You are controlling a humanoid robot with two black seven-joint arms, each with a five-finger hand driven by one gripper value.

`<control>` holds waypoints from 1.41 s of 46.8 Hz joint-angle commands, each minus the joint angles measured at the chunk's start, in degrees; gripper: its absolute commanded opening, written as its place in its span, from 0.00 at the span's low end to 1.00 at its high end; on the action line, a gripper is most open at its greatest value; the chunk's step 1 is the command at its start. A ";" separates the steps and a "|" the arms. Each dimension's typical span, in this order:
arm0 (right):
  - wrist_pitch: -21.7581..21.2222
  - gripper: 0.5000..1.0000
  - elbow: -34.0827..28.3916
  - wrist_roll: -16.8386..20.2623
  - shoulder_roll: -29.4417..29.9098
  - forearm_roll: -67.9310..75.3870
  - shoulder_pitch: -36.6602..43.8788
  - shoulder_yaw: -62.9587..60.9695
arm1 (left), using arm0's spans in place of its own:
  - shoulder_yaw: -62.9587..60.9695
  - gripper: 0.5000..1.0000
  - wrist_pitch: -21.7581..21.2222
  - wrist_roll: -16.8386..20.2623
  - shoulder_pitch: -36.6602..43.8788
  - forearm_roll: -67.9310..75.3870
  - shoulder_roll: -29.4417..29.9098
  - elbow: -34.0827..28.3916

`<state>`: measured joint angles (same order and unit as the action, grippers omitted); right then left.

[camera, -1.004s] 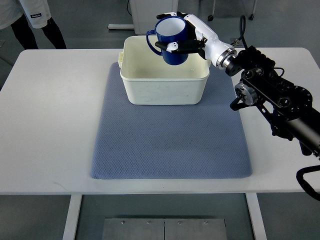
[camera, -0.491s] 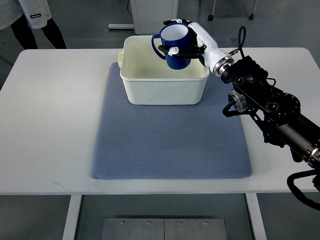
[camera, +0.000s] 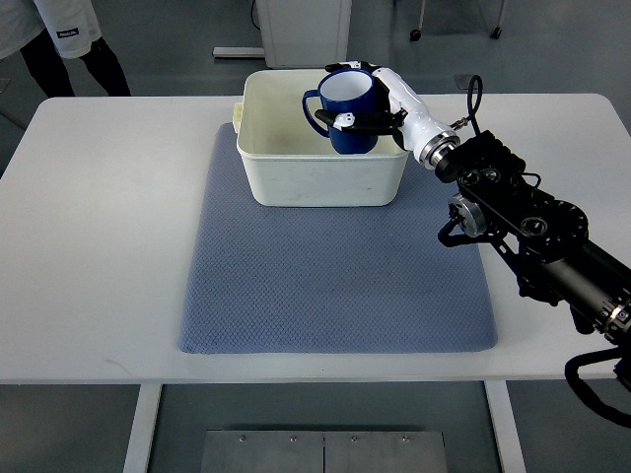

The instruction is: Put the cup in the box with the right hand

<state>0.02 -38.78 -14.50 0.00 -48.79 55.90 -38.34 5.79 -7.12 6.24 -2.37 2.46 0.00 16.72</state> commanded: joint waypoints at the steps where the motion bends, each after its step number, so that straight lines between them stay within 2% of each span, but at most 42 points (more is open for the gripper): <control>1: 0.16 0.25 -0.07 0.00 0.00 0.10 0.00 -0.07 | 0.01 1.00 0.00 0.00 0.00 0.00 0.00 0.07; 8: 0.16 0.76 -0.24 0.00 0.00 0.36 0.08 -0.07 | 0.01 1.00 0.00 0.00 0.00 0.00 0.00 -0.02; 12: 0.16 0.95 -0.33 0.00 0.00 0.36 0.08 -0.07 | 0.01 1.00 0.00 0.00 0.00 0.00 0.00 -0.02; 13: 0.25 0.97 -0.33 0.00 0.00 0.36 0.08 -0.16 | 0.01 1.00 0.00 0.00 0.00 0.00 0.00 -0.02; 42: 0.16 0.99 -2.26 0.26 -0.44 1.42 1.49 -0.51 | 0.01 1.00 0.00 0.00 0.00 0.00 0.00 -0.02; 66: -0.10 0.99 -5.25 2.46 -7.91 9.59 0.88 -3.40 | 0.01 1.00 0.00 0.00 0.00 0.00 0.00 -0.02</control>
<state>0.09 -44.03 -12.89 -7.54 -39.79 57.31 -39.84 5.81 -7.12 6.24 -2.37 2.46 0.00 16.71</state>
